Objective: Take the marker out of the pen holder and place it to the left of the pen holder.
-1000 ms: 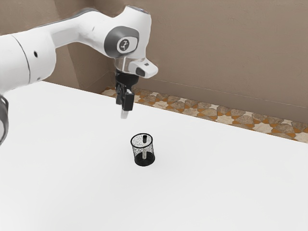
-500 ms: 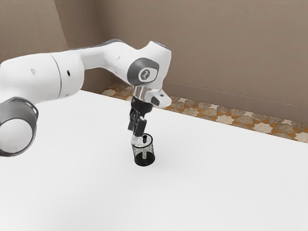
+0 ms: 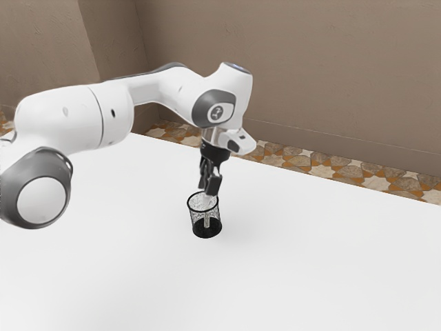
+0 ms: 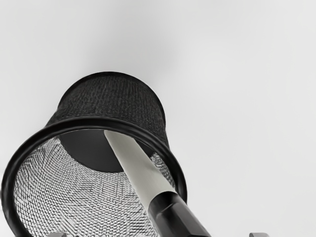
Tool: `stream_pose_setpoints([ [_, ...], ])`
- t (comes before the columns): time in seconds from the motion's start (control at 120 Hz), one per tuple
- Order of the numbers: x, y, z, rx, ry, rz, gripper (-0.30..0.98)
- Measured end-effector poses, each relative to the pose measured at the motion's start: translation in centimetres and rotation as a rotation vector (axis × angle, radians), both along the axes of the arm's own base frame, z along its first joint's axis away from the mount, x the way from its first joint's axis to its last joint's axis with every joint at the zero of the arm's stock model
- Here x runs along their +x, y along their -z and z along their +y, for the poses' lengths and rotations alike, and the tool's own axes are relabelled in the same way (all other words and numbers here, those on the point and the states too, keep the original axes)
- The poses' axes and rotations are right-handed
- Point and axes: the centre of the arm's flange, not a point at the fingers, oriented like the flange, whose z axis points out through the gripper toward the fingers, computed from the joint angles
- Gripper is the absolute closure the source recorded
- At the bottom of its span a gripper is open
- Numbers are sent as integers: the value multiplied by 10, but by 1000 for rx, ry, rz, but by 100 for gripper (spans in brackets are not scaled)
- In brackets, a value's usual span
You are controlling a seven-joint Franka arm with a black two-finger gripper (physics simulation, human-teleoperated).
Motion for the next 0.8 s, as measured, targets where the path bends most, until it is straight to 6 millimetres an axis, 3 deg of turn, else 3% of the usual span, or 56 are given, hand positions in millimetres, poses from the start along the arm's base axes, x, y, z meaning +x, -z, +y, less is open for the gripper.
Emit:
stream_pose_setpoints([
  [0.317, 11, 11, -3, -17, 1, -56, 35],
  [0.55, 13, 12, -3, -21, -3, -69, 57],
  [0.8, 8, 8, 8, 26, -12, -37, 70],
])
